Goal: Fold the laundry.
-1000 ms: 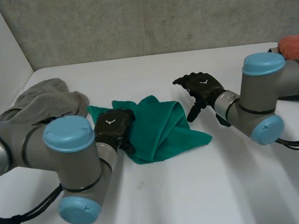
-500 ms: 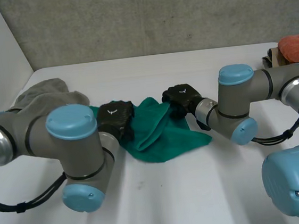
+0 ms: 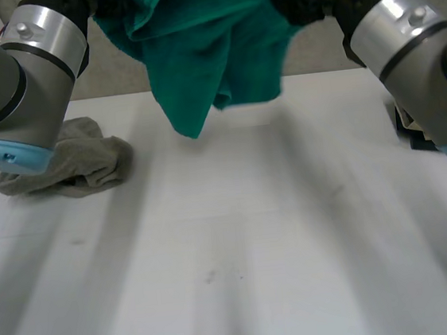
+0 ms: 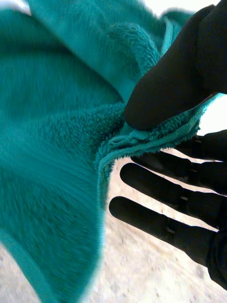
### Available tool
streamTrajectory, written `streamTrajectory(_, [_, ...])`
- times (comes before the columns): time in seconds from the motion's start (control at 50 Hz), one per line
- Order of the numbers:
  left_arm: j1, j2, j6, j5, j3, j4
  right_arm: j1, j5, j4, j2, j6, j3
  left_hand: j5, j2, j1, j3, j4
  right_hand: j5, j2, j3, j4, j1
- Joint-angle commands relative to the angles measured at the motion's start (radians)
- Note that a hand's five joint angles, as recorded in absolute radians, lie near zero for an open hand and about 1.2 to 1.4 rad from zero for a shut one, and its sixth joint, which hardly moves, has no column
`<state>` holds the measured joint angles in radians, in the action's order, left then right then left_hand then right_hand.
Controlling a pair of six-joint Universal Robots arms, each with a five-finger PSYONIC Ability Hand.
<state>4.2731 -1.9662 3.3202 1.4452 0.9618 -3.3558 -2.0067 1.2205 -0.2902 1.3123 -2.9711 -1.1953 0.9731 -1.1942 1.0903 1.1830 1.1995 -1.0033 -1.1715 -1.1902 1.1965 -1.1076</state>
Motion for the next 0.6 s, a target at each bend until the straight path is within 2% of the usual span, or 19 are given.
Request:
streamTrajectory(0.02, [0.001, -0.002, 0.004, 0.001, 0.178, 0.048, -0.007, -0.024, 0.149, 0.036, 0.040, -0.154, 0.249, -0.202, 0.306, 0.213, 0.197, -0.218, -0.225, -0.206, 0.200, -0.289])
streamTrajectory(0.08, [0.022, -0.013, -0.001, 0.004, 0.245, 0.056, -0.014, -0.024, 0.169, 0.022, 0.061, -0.226, 0.249, -0.202, 0.306, 0.213, 0.197, -0.218, -0.225, -0.206, 0.200, -0.289])
streamTrajectory(0.16, [0.062, -0.105, 0.002, 0.004, 0.336, 0.058, -0.047, -0.013, 0.167, -0.115, 0.119, -0.329, 0.249, -0.202, 0.306, 0.213, 0.197, -0.218, -0.225, -0.206, 0.200, -0.289])
streamTrajectory(0.24, [0.059, -0.195, -0.002, 0.003, 0.371, 0.065, -0.067, 0.002, 0.175, -0.221, 0.155, -0.323, 0.249, -0.202, 0.306, 0.213, 0.197, -0.218, -0.225, -0.206, 0.200, -0.289])
streamTrajectory(0.3, [0.056, -0.217, -0.007, 0.001, 0.376, 0.067, -0.069, 0.013, 0.175, -0.252, 0.158, -0.317, 0.094, -0.047, 0.151, 0.059, 0.042, -0.218, -0.225, -0.206, 0.200, -0.289])
streamTrajectory(0.36, [0.048, -0.212, -0.010, 0.004, 0.383, 0.070, -0.069, 0.030, 0.175, -0.266, 0.152, -0.302, -0.302, 0.348, -0.245, -0.337, -0.354, -0.202, -0.208, -0.190, 0.183, -0.272])
streamTrajectory(0.38, [0.048, -0.206, -0.010, 0.004, 0.390, 0.075, -0.069, 0.034, 0.175, -0.263, 0.150, -0.302, -0.381, 0.428, -0.324, -0.417, -0.433, -0.144, -0.150, -0.131, 0.125, -0.214])
streamTrajectory(0.4, [0.048, -0.188, -0.007, 0.009, 0.402, 0.081, -0.063, 0.048, 0.175, -0.258, 0.146, -0.300, -0.443, 0.490, -0.386, -0.479, -0.495, 0.008, 0.002, 0.020, -0.027, -0.062])
streamTrajectory(0.48, [0.051, -0.094, -0.007, 0.038, 0.454, 0.092, -0.060, 0.080, 0.177, -0.252, 0.103, -0.297, -0.543, 0.590, -0.486, -0.578, -0.595, 0.733, 0.727, 0.746, -0.752, 0.663])
streamTrajectory(0.6, [0.050, 0.065, -0.010, 0.101, 0.587, 0.087, -0.037, 0.091, 0.250, -0.200, -0.021, -0.293, -0.538, 0.584, -0.480, -0.573, -0.590, 0.817, 0.810, 0.829, -0.836, 0.747])
